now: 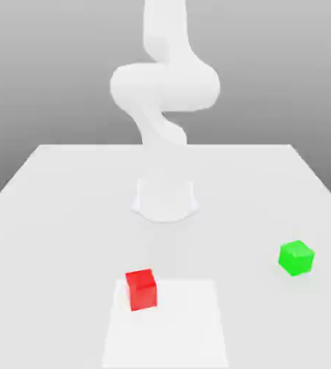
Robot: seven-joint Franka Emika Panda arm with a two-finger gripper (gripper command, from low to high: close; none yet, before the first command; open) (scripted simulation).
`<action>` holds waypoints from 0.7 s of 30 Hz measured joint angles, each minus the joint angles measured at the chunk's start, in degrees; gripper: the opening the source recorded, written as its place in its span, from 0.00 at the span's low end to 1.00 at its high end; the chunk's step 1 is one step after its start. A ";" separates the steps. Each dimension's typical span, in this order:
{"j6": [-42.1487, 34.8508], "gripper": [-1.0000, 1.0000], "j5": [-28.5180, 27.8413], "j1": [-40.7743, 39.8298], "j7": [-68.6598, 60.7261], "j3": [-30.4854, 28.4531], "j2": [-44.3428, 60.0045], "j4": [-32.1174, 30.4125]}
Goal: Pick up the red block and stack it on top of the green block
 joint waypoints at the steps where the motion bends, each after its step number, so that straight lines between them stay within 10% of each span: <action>1: 1.38 0.50 0.11 0.33 -1.21 -0.76 2.01 -1.57; 21: 31.51 0.50 1.79 1.75 -22.53 -7.47 45.00 -27.54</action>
